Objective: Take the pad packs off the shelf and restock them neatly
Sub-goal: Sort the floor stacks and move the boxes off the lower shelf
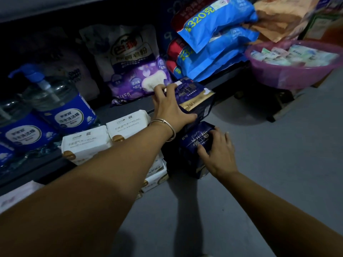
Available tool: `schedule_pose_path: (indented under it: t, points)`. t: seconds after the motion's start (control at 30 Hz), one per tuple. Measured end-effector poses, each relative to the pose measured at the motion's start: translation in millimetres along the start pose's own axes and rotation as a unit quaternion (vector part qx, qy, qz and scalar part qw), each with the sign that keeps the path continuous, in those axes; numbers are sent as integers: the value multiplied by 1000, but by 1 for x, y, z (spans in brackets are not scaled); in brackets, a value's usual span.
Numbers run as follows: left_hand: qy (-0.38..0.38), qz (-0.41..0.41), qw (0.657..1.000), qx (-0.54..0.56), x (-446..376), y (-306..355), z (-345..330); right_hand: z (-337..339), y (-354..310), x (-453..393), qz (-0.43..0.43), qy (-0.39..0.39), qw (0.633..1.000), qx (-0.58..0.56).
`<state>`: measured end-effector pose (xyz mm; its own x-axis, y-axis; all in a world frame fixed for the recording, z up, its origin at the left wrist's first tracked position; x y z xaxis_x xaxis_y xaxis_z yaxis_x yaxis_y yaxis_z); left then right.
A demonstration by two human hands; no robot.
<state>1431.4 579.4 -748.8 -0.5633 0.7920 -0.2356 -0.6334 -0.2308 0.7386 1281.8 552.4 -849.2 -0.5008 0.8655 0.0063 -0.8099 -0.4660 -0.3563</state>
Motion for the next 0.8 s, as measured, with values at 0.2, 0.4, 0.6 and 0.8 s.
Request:
schedule_pose_path:
  t: [0.2,0.4,0.6,0.8]
  points:
    - [-97,118,981,-120,8,-30,-13,6,-4,-3,21,22,998,55]
    - [-156,95,970,-163,8,-23,10,28,-23,-3,60,65,993,80]
    - [-171,56,974,-138,27,-22,59,50,-65,6,137,61,986,75]
    - [-172,98,963,-184,74,-52,146,65,-143,39,240,51,959,146]
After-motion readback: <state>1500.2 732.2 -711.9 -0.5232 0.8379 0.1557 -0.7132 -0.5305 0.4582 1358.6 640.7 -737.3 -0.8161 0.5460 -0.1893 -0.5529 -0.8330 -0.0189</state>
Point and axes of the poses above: each hand's wrist, its own x-axis away from the middle knuckle, its own z-axis out of the back of the hand, y = z × x, the point moved 2 cm from there along -x, towards the middle knuckle, and after that the axes turned 14 degrees about x, right-handed, at the moved point
